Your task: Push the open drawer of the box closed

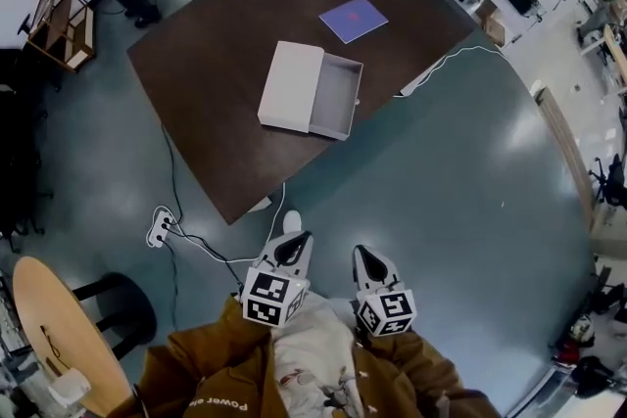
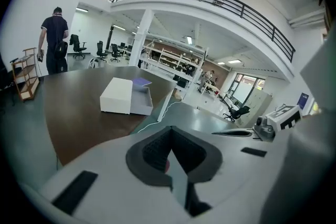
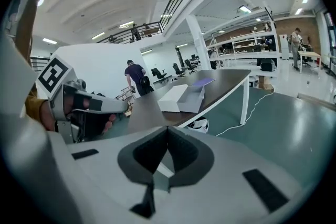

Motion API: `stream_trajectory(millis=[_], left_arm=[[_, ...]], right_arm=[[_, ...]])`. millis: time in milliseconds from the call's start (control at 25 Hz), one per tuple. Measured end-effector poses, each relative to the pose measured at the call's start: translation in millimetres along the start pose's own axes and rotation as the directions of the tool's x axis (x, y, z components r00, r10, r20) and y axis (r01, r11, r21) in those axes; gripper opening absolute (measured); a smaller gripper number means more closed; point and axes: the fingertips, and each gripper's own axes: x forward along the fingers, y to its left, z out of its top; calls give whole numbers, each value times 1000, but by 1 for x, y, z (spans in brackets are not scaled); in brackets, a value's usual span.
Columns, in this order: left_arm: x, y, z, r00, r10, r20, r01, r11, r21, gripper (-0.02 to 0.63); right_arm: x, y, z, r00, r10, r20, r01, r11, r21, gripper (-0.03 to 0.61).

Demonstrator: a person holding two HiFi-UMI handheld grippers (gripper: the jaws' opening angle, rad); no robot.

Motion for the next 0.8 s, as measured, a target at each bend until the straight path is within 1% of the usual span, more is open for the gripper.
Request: stream_trajectory(millis=[160, 320, 440, 560, 680, 800], left_arm=[[23, 51, 36, 1000, -2, 3, 2, 1000, -28, 6], [44, 80, 57, 1000, -18, -5, 18, 999, -45, 6], [57, 91, 65, 999, -38, -17, 37, 998, -53, 6], [66, 93, 69, 999, -37, -26, 36, 997, -67, 6], [75, 95, 80, 1000, -18, -14, 17, 998, -65, 6], [79, 97, 96, 1000, 17, 19, -16, 998, -60, 6]], right_arm=[[57, -4, 33, 999, -25, -32, 25, 1000, -13, 6], [92, -10, 58, 998, -40, -43, 39, 999, -16, 6], [111, -13, 73, 998, -39, -45, 37, 999, -39, 6], [119, -15, 81, 997, -31, -64, 27, 998, -59, 6], [130, -21, 93, 998, -3, -60, -1, 998, -70, 6], [139, -36, 103, 998, 16, -57, -21, 997, -78, 6]])
